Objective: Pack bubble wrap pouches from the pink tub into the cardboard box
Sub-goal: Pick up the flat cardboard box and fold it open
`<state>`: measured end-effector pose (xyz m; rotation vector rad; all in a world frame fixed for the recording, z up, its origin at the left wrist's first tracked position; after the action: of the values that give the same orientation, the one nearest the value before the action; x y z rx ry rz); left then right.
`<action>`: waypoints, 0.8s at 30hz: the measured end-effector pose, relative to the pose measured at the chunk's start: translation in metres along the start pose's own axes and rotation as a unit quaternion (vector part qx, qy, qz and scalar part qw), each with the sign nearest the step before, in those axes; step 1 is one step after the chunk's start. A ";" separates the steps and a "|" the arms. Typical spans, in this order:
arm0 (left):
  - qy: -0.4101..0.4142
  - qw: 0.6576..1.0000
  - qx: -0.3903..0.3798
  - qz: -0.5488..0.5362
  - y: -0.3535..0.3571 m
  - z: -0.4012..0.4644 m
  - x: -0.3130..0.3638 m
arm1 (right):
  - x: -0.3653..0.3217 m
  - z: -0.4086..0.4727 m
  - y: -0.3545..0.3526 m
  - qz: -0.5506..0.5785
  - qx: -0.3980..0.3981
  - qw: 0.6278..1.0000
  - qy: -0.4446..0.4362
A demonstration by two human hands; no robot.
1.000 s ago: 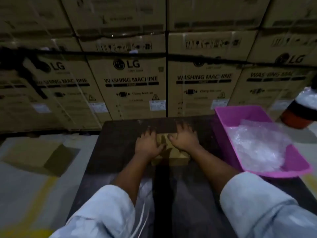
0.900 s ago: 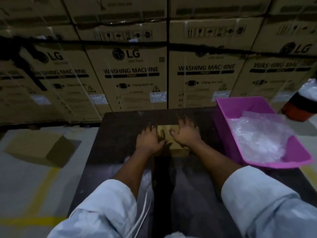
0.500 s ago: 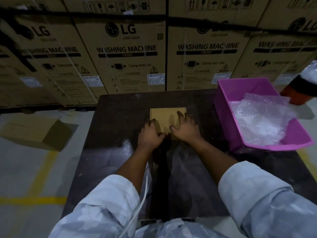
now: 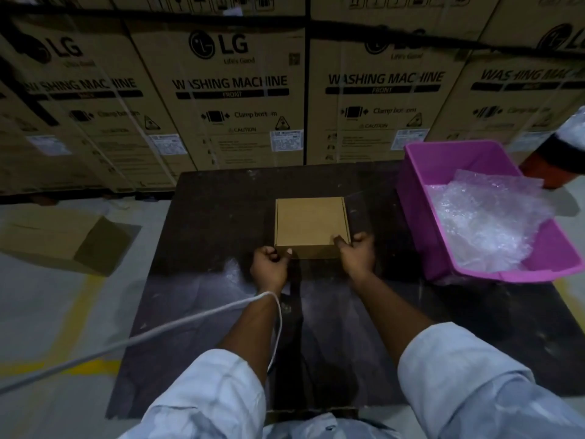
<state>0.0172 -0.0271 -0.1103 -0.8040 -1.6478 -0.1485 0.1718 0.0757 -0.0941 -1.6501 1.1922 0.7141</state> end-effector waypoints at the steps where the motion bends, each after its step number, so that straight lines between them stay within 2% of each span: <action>1: -0.006 1.000 0.005 -0.016 0.001 0.001 -0.001 | 0.004 0.000 0.000 0.029 0.005 0.999 0.016; 7: -0.010 0.995 0.034 -0.091 0.008 -0.005 -0.006 | 0.023 0.003 0.011 0.132 0.035 0.989 0.054; 17: -0.010 0.992 0.063 -0.109 0.013 -0.004 -0.012 | 0.034 0.006 0.012 0.105 0.063 0.992 0.034; 24: -0.012 0.992 0.028 -0.125 0.008 -0.004 -0.009 | 0.032 0.005 0.012 0.097 0.088 0.991 0.020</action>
<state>0.0251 -0.0269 -0.1205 -0.5565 -1.7632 -0.2671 0.1724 0.0667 -0.1274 -1.4202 1.4170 0.6777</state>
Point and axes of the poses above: each hand's wrist, its own z-axis towards the middle knuckle, its own y-axis out of the palm, x = y × z, the point moved 2 cm from there along z, towards the middle knuckle, and after that the axes turned 4 degrees about y, right-handed, at the moved point
